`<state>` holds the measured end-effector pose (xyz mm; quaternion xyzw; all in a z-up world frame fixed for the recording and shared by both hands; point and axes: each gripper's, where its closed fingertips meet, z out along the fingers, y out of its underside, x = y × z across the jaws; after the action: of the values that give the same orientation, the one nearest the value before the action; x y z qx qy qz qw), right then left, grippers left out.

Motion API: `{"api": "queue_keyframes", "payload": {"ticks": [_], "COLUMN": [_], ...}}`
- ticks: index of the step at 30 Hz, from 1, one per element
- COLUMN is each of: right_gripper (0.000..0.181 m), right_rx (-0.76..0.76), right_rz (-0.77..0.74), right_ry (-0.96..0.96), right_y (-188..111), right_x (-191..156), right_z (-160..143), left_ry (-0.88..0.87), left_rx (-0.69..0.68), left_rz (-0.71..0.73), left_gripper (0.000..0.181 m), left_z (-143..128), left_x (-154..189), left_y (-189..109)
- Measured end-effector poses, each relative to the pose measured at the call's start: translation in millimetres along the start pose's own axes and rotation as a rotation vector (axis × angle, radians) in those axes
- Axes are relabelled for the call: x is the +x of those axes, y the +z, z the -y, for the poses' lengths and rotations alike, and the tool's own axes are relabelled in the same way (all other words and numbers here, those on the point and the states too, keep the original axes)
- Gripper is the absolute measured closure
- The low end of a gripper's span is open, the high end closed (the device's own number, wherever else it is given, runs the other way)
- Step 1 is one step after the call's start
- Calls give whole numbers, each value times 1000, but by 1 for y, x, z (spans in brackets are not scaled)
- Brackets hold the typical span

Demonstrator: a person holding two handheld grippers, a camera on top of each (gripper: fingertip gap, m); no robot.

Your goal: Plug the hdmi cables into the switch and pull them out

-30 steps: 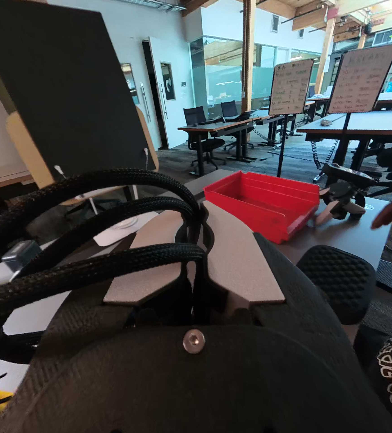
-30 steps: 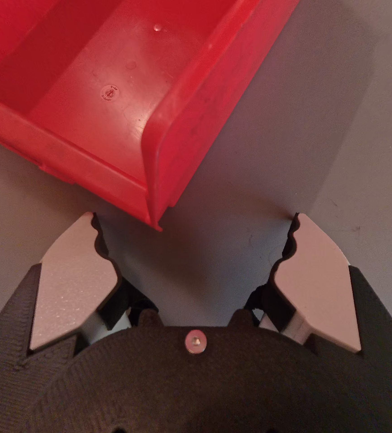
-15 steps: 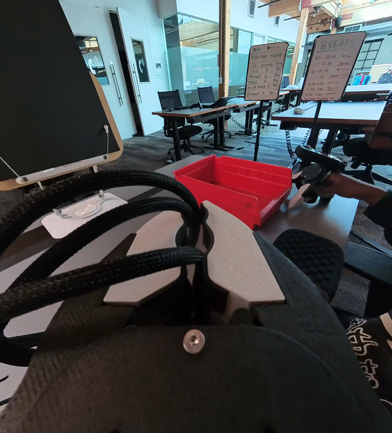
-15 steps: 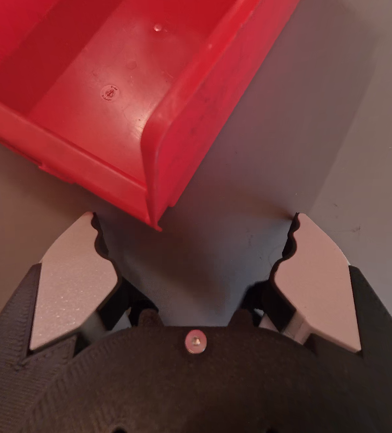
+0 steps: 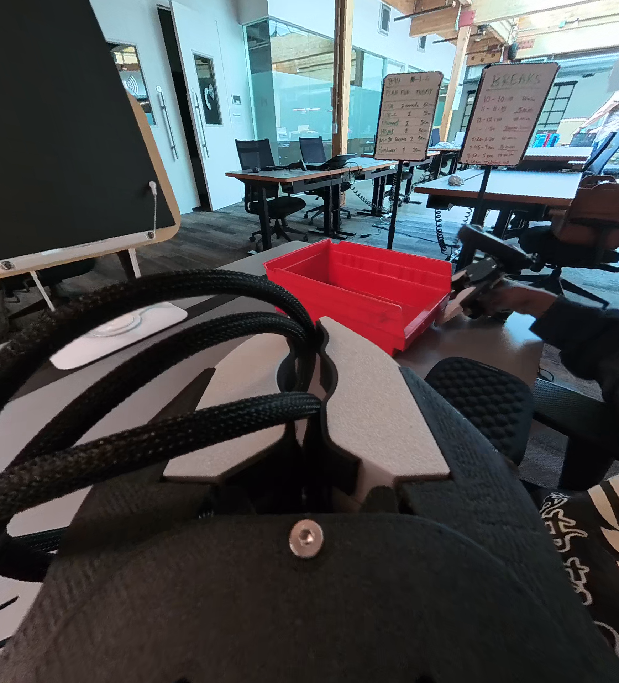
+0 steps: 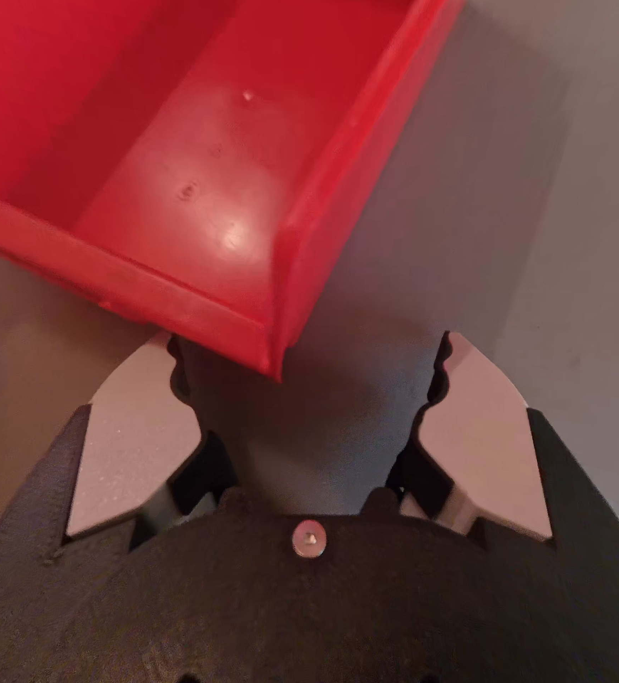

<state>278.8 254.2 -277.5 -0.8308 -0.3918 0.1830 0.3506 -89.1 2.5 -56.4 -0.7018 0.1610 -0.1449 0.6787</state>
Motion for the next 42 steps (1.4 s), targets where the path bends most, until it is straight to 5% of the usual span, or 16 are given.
{"api": "queue_keyframes", "payload": {"ticks": [7,11,17,23,28,33,42], "right_gripper": [70,79,70,69,76,145,154], "right_rx": [555,805,704,627,574,543,506], "right_rz": [-142,130,694,911,881,811,975], "right_ry": [-116,-222,-446,-589,-734,-806,-430], "right_y": [-82,-128,-112,-79,-57,-43,-39], "right_x": [-51,-146,-309,-407,-434,-433,-396], "right_z": [73,122,140,149,148,137,157], "left_ry": [-67,-88,-89,-154,-206,-230,-165], "left_rx": [71,110,133,150,145,90,-76], "left_rz": [-50,-108,-229,-394,-512,-533,-481], "left_gripper": [175,175,175,175,175,173,135], "left_z": [1,8,22,30,31,20,-9], "left_x": [-4,6,35,71,94,101,79], "left_y": [5,9,16,25,30,41,26]}}
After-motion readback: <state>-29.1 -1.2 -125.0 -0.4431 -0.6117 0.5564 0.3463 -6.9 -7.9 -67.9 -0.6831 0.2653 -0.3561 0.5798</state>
